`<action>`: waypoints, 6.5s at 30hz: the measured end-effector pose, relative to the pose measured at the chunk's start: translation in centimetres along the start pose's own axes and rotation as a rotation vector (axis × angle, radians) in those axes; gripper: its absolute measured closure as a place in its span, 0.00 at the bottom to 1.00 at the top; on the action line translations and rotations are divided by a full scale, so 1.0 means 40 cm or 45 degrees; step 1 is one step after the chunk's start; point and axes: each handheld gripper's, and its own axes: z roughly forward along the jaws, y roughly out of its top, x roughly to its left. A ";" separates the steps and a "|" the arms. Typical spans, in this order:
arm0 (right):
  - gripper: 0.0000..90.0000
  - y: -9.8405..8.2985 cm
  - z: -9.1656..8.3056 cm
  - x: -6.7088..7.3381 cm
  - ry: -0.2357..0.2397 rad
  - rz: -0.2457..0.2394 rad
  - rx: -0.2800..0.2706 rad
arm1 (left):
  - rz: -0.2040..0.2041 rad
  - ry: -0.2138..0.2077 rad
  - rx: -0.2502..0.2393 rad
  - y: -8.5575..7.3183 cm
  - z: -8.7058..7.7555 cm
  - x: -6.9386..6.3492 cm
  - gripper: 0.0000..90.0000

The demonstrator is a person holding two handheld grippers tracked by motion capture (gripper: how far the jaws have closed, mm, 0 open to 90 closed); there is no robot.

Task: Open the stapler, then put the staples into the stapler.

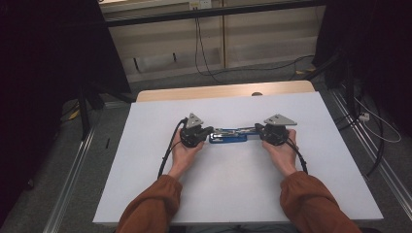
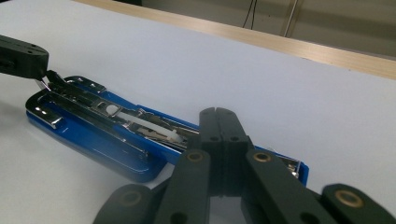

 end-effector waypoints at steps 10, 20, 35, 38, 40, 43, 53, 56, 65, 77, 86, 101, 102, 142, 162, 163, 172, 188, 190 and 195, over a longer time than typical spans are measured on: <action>0.94 -0.003 -0.013 -0.008 0.024 0.007 -0.040 | 0.006 -0.006 -0.047 0.008 -0.011 0.001 1.00; 0.82 0.001 -0.019 -0.011 0.072 0.021 -0.069 | -0.028 0.003 -0.089 0.014 -0.021 -0.001 0.75; 0.33 0.013 -0.013 -0.008 0.095 0.047 -0.115 | -0.056 0.088 -0.030 0.017 -0.031 0.000 0.22; 0.25 0.018 -0.011 -0.006 0.110 0.051 -0.122 | -0.052 0.095 -0.029 0.020 -0.042 -0.001 0.16; 0.22 0.019 -0.012 -0.004 0.115 0.043 -0.101 | -0.051 0.094 -0.030 0.020 -0.043 -0.002 0.12; 0.19 0.020 -0.019 -0.008 0.114 0.035 -0.093 | -0.066 0.075 -0.028 0.018 -0.043 -0.002 0.09; 0.12 0.016 -0.029 -0.022 0.120 0.021 -0.076 | -0.044 0.054 -0.055 0.011 -0.069 -0.009 0.05; 0.12 0.011 -0.041 -0.025 0.124 0.006 -0.067 | -0.057 0.021 -0.090 0.012 -0.088 -0.015 0.05; 0.13 0.011 -0.062 -0.030 0.153 0.006 -0.058 | -0.045 0.036 -0.120 -0.003 -0.123 -0.038 0.06; 0.13 0.003 -0.085 -0.052 0.159 0.010 -0.066 | -0.045 0.053 -0.133 -0.022 -0.177 -0.045 0.06; 0.12 0.005 -0.100 -0.073 0.172 0.054 -0.069 | -0.082 0.072 -0.130 -0.054 -0.225 -0.052 0.06; 0.08 0.016 -0.107 -0.117 0.199 0.094 -0.001 | -0.113 0.059 -0.170 -0.100 -0.315 -0.061 0.05; 0.08 0.016 -0.107 -0.117 0.199 0.094 -0.001 | -0.121 0.054 -0.179 -0.104 -0.323 -0.062 0.05; 0.23 0.089 -0.050 -0.216 0.236 0.070 0.077 | -0.145 0.184 -0.186 -0.183 -0.454 -0.105 0.05; 0.27 0.139 -0.009 -0.262 0.171 0.005 0.198 | -0.158 0.172 -0.182 -0.183 -0.451 -0.101 0.05; 0.27 0.139 -0.009 -0.262 0.171 0.005 0.198 | -0.160 0.170 -0.177 -0.183 -0.450 -0.102 0.05; 0.30 0.128 0.035 -0.258 0.174 -0.062 0.282 | -0.167 0.164 -0.173 -0.185 -0.451 -0.101 0.05; 0.53 0.092 0.085 -0.257 0.329 -0.117 0.388 | -0.169 0.154 -0.156 -0.187 -0.444 -0.101 0.05; 0.53 0.090 0.087 -0.255 0.337 -0.126 0.397 | -0.168 0.154 -0.155 -0.187 -0.445 -0.101 0.05; 0.56 0.081 0.097 -0.250 0.369 -0.131 0.436 | -0.170 0.150 -0.158 -0.188 -0.445 -0.101 0.05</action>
